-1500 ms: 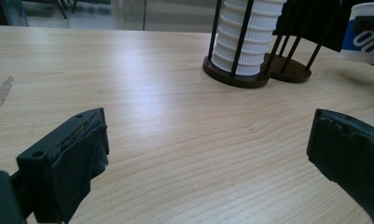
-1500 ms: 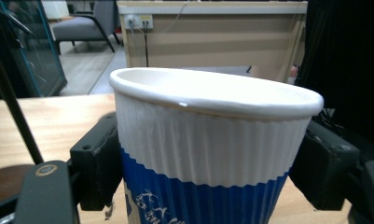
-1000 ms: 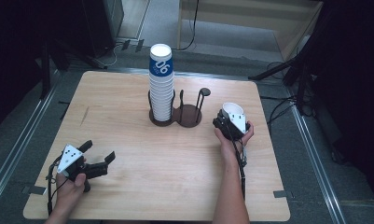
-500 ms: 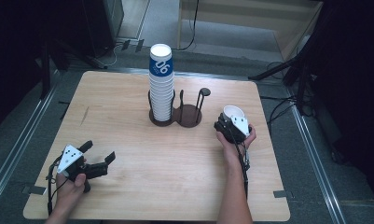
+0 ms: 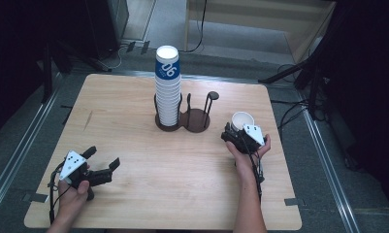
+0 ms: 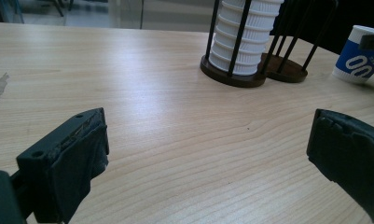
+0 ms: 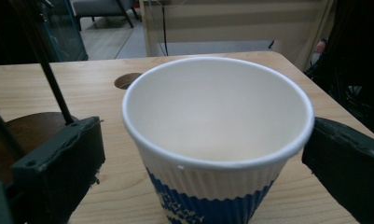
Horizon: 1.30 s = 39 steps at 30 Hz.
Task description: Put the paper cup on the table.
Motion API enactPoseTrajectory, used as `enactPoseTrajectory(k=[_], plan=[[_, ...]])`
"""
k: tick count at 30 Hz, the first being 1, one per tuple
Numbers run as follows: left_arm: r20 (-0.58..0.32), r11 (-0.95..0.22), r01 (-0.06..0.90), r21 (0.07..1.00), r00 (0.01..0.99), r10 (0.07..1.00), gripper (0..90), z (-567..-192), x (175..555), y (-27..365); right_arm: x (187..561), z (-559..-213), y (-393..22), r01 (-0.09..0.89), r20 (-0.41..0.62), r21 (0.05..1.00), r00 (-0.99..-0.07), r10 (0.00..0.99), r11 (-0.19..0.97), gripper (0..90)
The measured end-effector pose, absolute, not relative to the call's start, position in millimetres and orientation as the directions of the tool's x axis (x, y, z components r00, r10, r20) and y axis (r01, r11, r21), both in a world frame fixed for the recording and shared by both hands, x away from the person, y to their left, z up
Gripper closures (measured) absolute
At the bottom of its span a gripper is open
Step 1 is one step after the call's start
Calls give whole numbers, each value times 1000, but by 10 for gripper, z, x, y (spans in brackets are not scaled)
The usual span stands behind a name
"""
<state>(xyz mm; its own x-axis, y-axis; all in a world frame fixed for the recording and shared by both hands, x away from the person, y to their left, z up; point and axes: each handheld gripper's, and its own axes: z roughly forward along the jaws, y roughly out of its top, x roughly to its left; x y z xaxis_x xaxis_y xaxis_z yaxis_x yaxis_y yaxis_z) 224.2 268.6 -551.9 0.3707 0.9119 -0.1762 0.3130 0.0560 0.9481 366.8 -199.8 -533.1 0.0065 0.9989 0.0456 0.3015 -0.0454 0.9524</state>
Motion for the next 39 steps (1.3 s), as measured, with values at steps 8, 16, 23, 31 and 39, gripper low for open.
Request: enactPoseTrajectory(k=[8,16,23,31,39], plan=[[-174,53,312,949,373,911,0,-5519,2245,2691,3451,-5235,-2047,265,60,963,-40,997,-47,0],[-174,53,313,948,373,911,0,-5519,2245,2692,3287,-5179,-2137,239,77,969,-42,996,-65,0],[-176,56,313,948,371,912,0,-5519,2244,2690,3121,-5100,-2248,208,86,975,-37,996,-76,0],[-178,58,312,948,369,912,0,-5519,2242,2687,2953,-5084,-2372,192,86,978,-29,996,-79,0],[-177,59,312,948,368,913,0,-5519,2242,2686,2805,-5116,-2509,190,88,978,-8,996,-85,0]])
